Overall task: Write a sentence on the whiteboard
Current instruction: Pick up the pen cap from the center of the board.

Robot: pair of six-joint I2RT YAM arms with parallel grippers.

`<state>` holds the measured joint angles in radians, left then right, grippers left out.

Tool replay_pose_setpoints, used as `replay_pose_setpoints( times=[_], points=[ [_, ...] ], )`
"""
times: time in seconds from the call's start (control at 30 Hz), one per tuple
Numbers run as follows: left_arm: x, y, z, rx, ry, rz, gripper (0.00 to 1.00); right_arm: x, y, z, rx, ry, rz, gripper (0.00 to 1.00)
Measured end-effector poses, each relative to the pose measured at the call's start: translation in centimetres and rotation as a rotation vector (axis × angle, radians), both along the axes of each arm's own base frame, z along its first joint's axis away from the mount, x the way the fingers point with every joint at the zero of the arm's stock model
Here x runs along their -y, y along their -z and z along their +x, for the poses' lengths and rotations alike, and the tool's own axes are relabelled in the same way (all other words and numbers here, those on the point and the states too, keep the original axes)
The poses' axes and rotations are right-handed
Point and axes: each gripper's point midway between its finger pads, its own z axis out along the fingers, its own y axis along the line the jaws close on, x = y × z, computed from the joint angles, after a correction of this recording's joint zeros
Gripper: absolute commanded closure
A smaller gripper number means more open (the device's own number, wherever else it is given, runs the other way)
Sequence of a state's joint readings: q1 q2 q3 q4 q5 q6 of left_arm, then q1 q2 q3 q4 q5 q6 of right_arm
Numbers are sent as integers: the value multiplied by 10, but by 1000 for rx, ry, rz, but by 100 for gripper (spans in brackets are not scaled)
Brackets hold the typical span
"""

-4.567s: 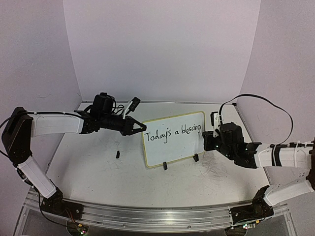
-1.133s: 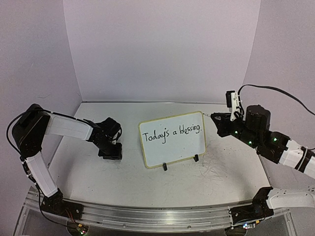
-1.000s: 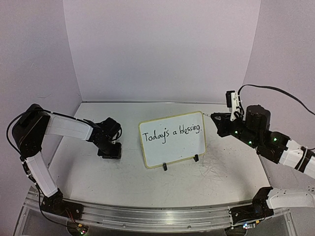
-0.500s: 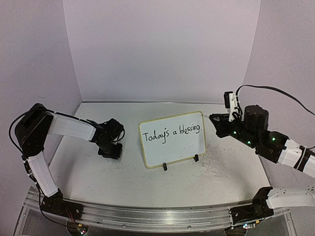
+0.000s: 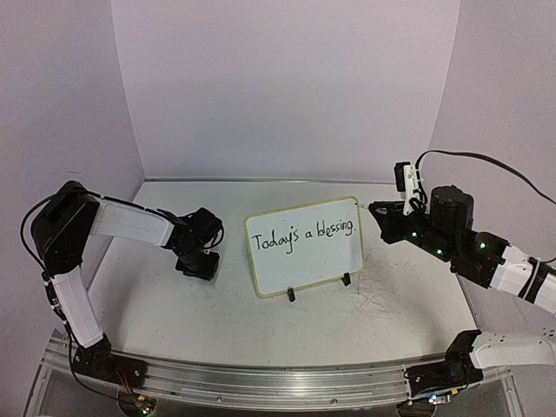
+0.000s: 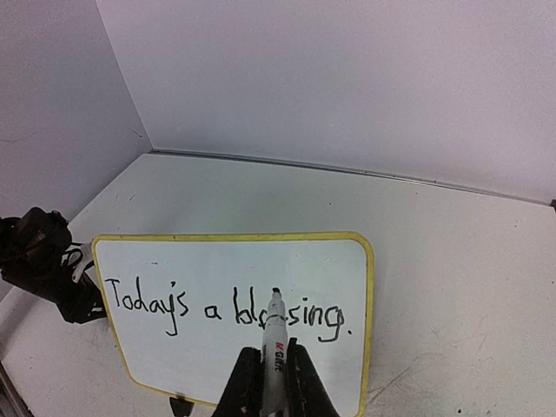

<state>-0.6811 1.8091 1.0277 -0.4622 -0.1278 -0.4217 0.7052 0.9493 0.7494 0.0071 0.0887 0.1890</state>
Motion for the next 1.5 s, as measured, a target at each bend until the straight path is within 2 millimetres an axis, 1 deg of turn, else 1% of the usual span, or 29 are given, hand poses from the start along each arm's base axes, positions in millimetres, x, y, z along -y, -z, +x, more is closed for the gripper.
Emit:
replay_pose_setpoints(
  times=[0.1, 0.23, 0.4, 0.63, 0.73, 0.8, 0.87, 0.9, 0.97, 1.03, 1.1, 1.17, 1.23, 1.27, 1.37, 1.43, 1.5],
  points=[
    [-1, 1, 2, 4, 1, 9, 77, 0, 0, 0, 0, 0, 0, 100],
    [1, 1, 9, 20, -4, 18, 92, 0, 0, 0, 0, 0, 0, 100],
    [4, -2, 16, 48, 0, 16, 99, 0, 0, 0, 1, 0, 1, 100],
    [4, -3, 15, 49, 7, 15, 100, 0, -1, 0, 2, 0, 1, 100],
    [0, -5, 9, 38, 10, 14, 100, 0, -1, 0, 2, 0, 1, 100],
    [-4, -8, 3, 32, 11, 16, 100, 0, -1, 0, 2, 0, 1, 100],
    [-5, -19, 0, 43, 12, 6, 100, 0, 0, 0, 2, 0, 1, 100],
    [-6, -26, 0, 55, 13, -3, 100, 0, 0, 0, 2, 0, 1, 100],
    [-4, -47, 2, 96, 18, -34, 100, 0, 1, 0, 2, 0, 0, 100],
    [-2, -72, 4, 151, 29, -74, 100, 0, 1, 0, 3, -1, -3, 100],
    [-1, -101, 4, 218, 54, -115, 100, -1, 2, 0, 2, -5, -7, 100],
    [2, -136, 1, 300, 100, -163, 100, -4, 5, 0, -4, -19, -12, 100],
    [11, -175, -10, 394, 186, -217, 100, -10, 8, -1, -16, -51, -18, 100],
    [18, -195, -19, 447, 242, -252, 100, -14, 9, -2, -22, -70, -18, 100],
    [41, -245, -48, 589, 411, -342, 100, -34, 6, -3, -39, -164, -7, 100],
    [53, -264, -63, 651, 508, -378, 100, -48, 0, -5, -47, -233, 8, 100],
    [63, -274, -72, 700, 594, -383, 100, -65, -8, -8, -54, -314, 31, 100]
  ],
)
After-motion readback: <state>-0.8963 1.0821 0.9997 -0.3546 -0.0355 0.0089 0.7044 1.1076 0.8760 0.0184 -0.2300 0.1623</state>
